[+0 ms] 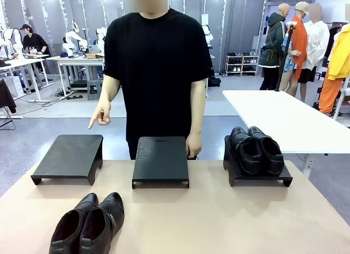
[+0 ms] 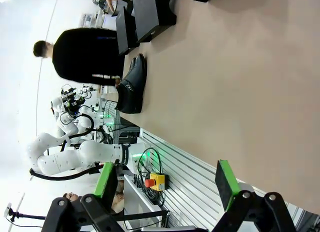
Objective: Place the shoes on the stand as instructed by the person.
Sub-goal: Pick up another pair of Shoes and place it on the Shoes Stand indicated by the person.
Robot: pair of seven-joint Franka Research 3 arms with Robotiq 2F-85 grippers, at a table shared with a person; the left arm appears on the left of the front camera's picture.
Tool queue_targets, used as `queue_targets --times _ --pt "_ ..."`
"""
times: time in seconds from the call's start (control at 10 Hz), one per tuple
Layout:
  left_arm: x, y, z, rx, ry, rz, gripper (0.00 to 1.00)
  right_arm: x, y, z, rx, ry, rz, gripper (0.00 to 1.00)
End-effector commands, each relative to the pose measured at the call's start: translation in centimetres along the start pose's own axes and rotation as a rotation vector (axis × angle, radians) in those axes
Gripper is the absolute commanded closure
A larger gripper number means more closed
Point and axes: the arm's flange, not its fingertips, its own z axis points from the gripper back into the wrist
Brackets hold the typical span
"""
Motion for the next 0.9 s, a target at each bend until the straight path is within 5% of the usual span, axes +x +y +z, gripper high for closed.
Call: queue_targets --times 0.0,0.6,0.8 --pt "0.0 0.0 0.2 -0.019 -0.006 -0.02 0.0 0.1 0.3 0.1 0.012 -0.008 0.01 0.0" --pt "0.0 0.0 0.0 0.0 0.0 0.0 0.0 0.1 0.3 0.1 0.012 -0.008 0.01 0.0" --pt "0.6 -2.2 -1.8 0.037 0.118 0.024 0.0 0.1 0.3 0.1 0.012 -0.008 0.01 0.0"
